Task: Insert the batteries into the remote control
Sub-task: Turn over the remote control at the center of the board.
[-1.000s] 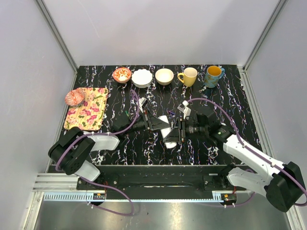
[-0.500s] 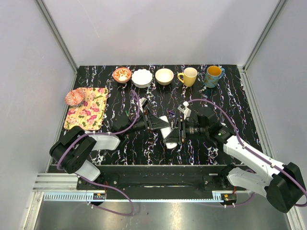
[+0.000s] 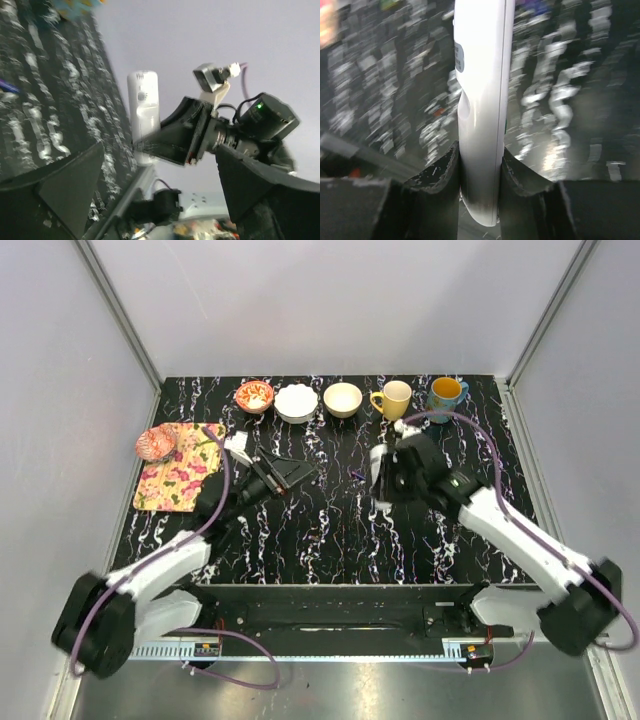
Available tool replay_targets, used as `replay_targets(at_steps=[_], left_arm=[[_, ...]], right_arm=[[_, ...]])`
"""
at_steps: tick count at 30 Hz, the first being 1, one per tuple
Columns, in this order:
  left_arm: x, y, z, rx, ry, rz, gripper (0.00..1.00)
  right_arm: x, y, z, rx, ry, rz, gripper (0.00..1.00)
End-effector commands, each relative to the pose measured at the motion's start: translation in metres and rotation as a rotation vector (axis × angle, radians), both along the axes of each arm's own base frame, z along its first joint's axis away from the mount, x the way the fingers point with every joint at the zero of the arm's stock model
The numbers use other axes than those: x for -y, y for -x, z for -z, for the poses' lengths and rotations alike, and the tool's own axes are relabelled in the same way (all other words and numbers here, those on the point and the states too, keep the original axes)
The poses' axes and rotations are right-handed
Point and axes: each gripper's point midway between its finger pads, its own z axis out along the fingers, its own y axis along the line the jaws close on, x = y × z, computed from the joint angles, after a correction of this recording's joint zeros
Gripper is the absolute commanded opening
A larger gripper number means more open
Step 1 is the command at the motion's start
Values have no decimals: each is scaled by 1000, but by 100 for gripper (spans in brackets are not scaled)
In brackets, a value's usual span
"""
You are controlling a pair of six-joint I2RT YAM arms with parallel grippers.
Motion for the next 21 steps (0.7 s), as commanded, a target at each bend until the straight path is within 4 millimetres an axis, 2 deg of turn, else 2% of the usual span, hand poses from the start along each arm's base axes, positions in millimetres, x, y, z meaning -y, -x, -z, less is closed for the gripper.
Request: replay_targets(at_steps=[1,2,3,4,5,6,7,8,10,11,12,13,14,15,16,18,21], left_arm=[[-52,-17,38,6,-445,-328,98],[-61,-12,51,-23,-502,-346,97],[-72,-13,52,-26,-528,-396,95],[-78,-7,48,-17,-529,-408,95],[-88,-5,57,-49,-575,-437,95],[-95,-4,60,-49,-606,-461,95],[-99,-1,59,-49,-619,-470,95],[-104,2,64,-67,-654,-471,95],[-107,6,65,-65,-682,-467,95],[-108,7,65,-67,-694,-460,95],[-108,8,65,-64,-698,-454,94],[-108,10,64,-60,-699,-451,94],[-108,11,65,-60,-703,-446,94],[-107,12,65,-56,-700,-441,94],[-107,12,65,-55,-698,-438,94],[-104,14,65,-49,-689,-421,94],[-100,16,67,-47,-689,-391,93]], right_arm=[[114,-66,50,49,757,386,0],[122,-81,40,93,824,445,0],[122,-90,52,80,879,451,0],[122,-98,54,91,896,463,0],[118,-115,54,115,876,481,0],[119,-123,56,113,899,482,0],[125,-133,72,91,978,488,0],[125,-146,66,108,1001,503,0],[137,-169,73,80,1116,536,0],[143,-169,76,60,1172,528,0],[150,-174,87,32,1228,517,0],[153,-179,87,32,1256,521,0],[153,-186,84,35,1257,527,0],[157,-189,96,10,1287,507,0],[163,-194,97,-15,1286,514,0],[168,-196,114,-60,1328,482,0],[176,-194,126,-101,1380,452,0]])
